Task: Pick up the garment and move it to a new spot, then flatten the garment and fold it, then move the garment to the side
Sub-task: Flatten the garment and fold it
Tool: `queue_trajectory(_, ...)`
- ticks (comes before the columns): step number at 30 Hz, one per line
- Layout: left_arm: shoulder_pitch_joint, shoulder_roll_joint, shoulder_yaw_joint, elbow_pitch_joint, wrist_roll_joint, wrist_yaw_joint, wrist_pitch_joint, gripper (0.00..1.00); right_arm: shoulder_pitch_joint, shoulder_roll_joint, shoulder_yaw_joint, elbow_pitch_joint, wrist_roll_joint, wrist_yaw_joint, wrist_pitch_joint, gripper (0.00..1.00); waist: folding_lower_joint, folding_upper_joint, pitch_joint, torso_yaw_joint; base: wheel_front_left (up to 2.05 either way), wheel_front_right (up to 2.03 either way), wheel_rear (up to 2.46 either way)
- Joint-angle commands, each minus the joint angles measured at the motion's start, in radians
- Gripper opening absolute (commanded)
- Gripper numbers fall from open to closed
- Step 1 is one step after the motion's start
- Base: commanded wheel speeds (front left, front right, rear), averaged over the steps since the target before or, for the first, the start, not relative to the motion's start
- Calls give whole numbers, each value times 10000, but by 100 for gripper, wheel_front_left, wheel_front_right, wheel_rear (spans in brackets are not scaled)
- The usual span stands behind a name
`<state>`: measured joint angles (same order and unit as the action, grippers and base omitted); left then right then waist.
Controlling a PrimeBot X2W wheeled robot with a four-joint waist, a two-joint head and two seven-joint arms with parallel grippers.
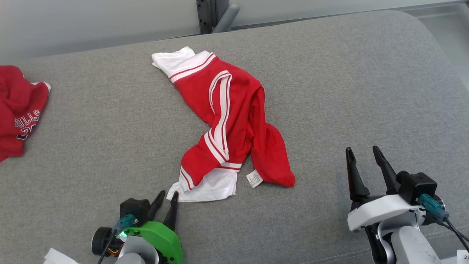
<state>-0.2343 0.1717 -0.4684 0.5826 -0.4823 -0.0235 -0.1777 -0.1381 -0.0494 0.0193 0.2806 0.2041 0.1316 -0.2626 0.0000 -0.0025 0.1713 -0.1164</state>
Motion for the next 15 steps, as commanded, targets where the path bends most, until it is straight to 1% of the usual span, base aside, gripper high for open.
queue_trajectory(1,-107,-82,-135,168,78,-104,59,37,-65,-21,-33,-42,-75,-18,-26,100,0,25,16,-17,0,0,0)
queue_trajectory(2,-132,-99,-201,249,118,-120,105,27,-72,-21,-32,-40,-69,-18,-26,100,0,25,19,-25,0,0,0)
queue_trajectory(3,-167,-131,-341,383,196,-154,160,15,-76,-21,-43,-47,-59,-18,-26,100,0,25,18,-34,0,0,0)
queue_trajectory(5,-177,-189,-425,469,189,-221,167,3,-63,-21,-68,-49,-68,-18,-26,100,0,25,11,-27,0,0,0)
queue_trajectory(6,-185,-209,-453,510,182,-216,151,0,-52,-21,-75,-40,-74,-18,-26,100,0,25,3,-22,0,0,0)
queue_trajectory(8,-200,-245,-403,543,112,-193,-20,0,-15,-21,-70,-15,-74,-18,-26,100,0,25,-15,-6,0,0,0)
queue_trajectory(15,-81,-122,237,341,-195,232,-594,0,148,-16,269,157,40,-17,-26,100,0,25,-75,187,0,0,0)
